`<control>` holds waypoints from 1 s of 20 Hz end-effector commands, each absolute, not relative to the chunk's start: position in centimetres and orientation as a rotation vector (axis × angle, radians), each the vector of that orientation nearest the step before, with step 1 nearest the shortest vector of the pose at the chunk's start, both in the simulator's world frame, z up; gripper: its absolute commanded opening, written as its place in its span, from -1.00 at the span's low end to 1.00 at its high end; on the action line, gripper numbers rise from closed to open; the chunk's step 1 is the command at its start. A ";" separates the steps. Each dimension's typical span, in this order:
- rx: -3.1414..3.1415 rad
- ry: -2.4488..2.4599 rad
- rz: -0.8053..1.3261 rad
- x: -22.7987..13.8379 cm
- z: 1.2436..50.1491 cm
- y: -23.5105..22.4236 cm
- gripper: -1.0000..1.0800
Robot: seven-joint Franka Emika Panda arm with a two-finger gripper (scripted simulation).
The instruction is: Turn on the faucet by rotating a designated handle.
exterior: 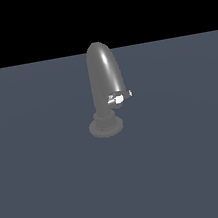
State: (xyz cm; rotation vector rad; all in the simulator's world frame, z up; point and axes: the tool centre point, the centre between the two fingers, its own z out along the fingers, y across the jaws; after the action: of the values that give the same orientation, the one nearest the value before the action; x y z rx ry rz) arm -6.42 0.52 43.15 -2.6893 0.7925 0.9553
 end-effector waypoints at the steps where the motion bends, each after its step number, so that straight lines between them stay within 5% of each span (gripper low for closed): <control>1: -2.641 0.836 1.014 -5.3 42.3 0.3 -1.00; 20: -2.191 1.139 1.425 1.5 34.2 -2.3 -1.00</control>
State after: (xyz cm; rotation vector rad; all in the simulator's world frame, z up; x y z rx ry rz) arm 1.10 -1.99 35.00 -2.2330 1.1161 1.3925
